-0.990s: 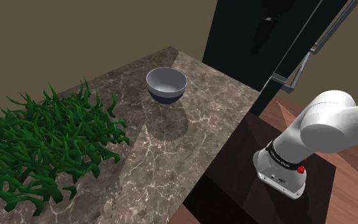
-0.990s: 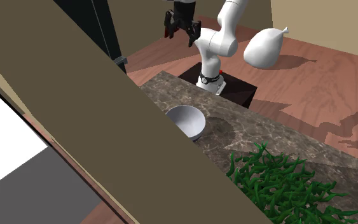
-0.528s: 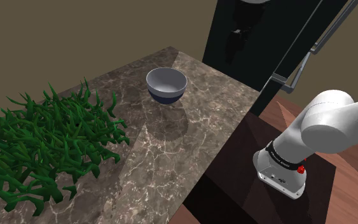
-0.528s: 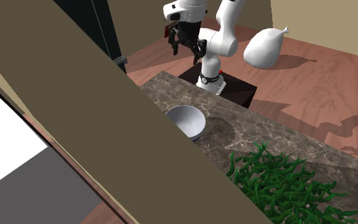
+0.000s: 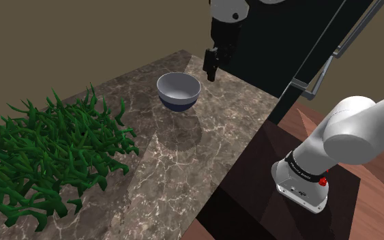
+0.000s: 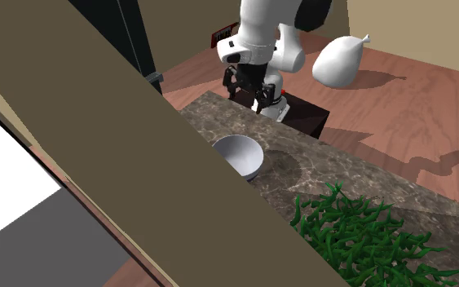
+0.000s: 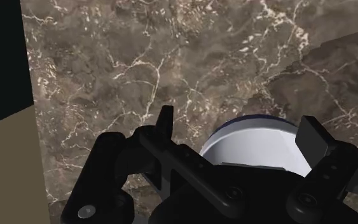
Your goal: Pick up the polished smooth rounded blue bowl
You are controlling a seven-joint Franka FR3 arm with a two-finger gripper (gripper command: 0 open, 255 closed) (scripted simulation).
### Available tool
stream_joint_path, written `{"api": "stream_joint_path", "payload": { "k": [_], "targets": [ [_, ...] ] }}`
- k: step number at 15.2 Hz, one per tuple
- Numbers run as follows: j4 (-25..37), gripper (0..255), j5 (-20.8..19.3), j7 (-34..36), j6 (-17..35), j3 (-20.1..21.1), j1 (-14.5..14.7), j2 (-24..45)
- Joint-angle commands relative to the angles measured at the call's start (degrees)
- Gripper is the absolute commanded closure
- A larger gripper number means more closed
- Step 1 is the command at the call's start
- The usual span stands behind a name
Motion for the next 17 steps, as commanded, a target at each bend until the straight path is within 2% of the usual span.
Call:
{"api": "stream_joint_path", "payload": {
  "k": [1,6,13,17],
  "targets": [
    [2.12,0,-0.17,2.37,2.11,1.80,0.05,4.26],
    [8.15,0,-2.08,8.42,5.91,5.78,0.36,14.54],
    [18.84,0,-7.56,16.81,8.46,9.23,2.28,29.26],
    [16.85,0,-8.19,17.39,11.33,9.15,2.40,30.29]
  ]
}}
